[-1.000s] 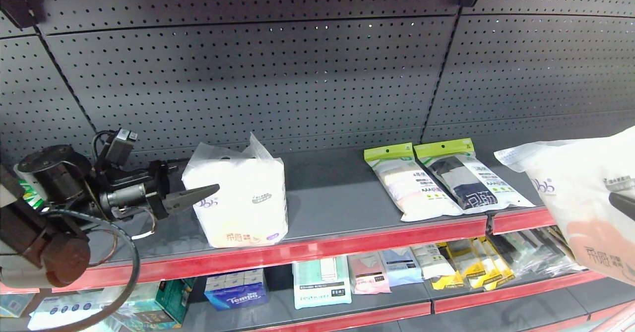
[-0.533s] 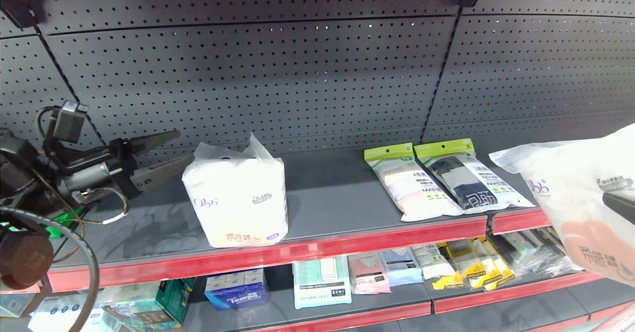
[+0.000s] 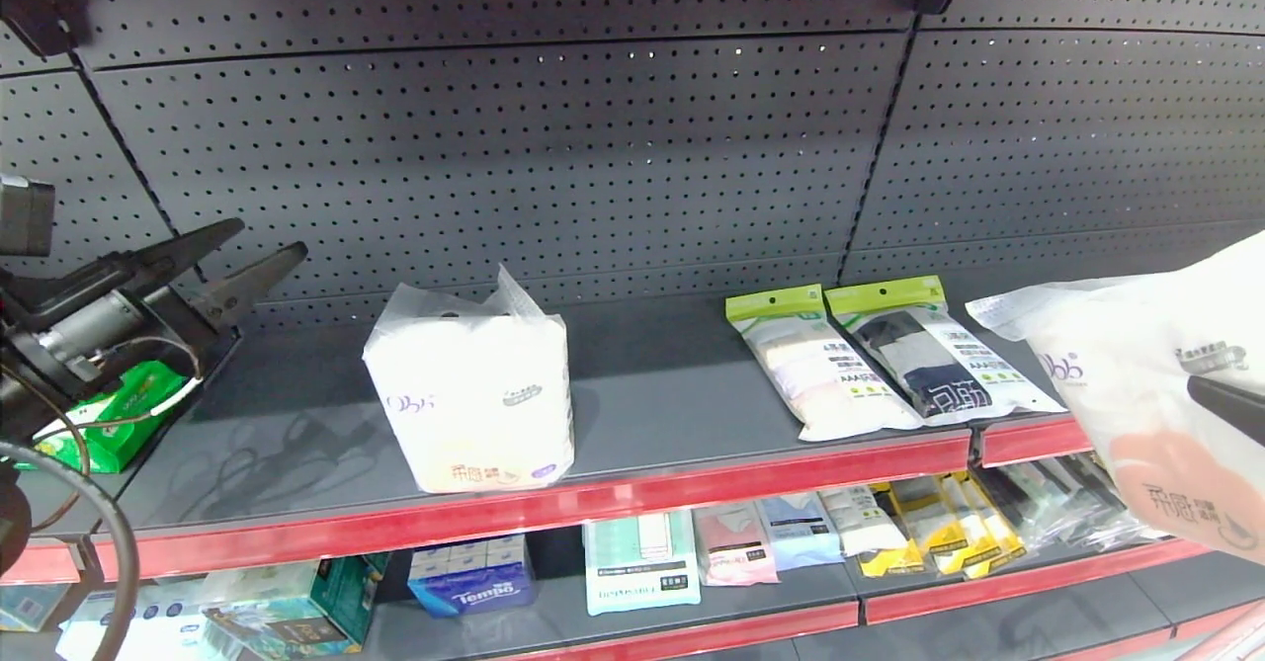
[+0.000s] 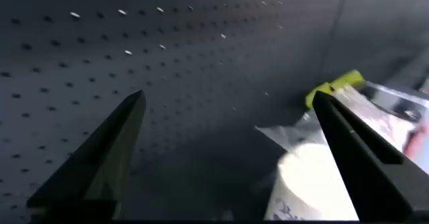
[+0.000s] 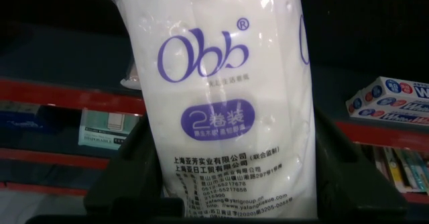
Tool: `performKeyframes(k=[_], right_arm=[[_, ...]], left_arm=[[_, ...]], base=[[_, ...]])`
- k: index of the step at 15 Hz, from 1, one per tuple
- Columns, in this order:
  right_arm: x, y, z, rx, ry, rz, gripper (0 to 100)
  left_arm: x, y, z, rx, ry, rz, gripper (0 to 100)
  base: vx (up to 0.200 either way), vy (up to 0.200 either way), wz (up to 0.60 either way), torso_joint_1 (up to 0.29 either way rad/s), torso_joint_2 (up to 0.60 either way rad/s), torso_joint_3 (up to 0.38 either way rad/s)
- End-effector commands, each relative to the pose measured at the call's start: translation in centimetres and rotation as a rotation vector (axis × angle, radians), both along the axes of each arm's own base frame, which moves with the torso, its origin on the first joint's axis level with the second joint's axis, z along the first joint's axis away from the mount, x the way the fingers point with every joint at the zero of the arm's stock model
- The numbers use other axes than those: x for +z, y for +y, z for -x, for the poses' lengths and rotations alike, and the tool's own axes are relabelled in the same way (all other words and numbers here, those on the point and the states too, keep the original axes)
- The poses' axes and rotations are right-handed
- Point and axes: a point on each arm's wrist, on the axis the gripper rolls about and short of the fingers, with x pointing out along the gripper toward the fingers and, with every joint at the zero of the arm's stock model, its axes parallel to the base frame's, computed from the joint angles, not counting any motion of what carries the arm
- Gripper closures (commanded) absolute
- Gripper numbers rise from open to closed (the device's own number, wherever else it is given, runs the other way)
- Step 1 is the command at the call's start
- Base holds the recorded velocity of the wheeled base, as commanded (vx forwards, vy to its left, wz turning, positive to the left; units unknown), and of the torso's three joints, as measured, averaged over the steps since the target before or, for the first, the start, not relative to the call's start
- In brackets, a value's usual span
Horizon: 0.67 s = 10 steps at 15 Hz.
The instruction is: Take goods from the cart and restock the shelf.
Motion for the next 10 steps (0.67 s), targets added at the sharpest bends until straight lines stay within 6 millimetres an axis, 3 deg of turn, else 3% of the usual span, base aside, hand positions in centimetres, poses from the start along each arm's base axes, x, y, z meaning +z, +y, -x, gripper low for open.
performKeyframes(k=[1,7,10], right_arm=[[0.1,0.0,-0.3,0.002,0.005,0.0,100],[0.2,0.0,-0.3,0.001,0.0,0.004,100],[0.2,0.0,-0.1,0.002,-0.005,0.008,100]], left_arm=[[0.9,0.1,0.6,0.075,-0.037,0.017,0],[1.0,1.0,1.6,0.496,0.071,0.1,0],[1.6,0.6,3.5,0.548,0.174,0.104,0]], base=[[0.0,0.0,0.0,0.0,0.0,0.0],[0.0,0.0,0.0,0.0,0.0,0.0],[0.0,0.0,0.0,0.0,0.0,0.0]])
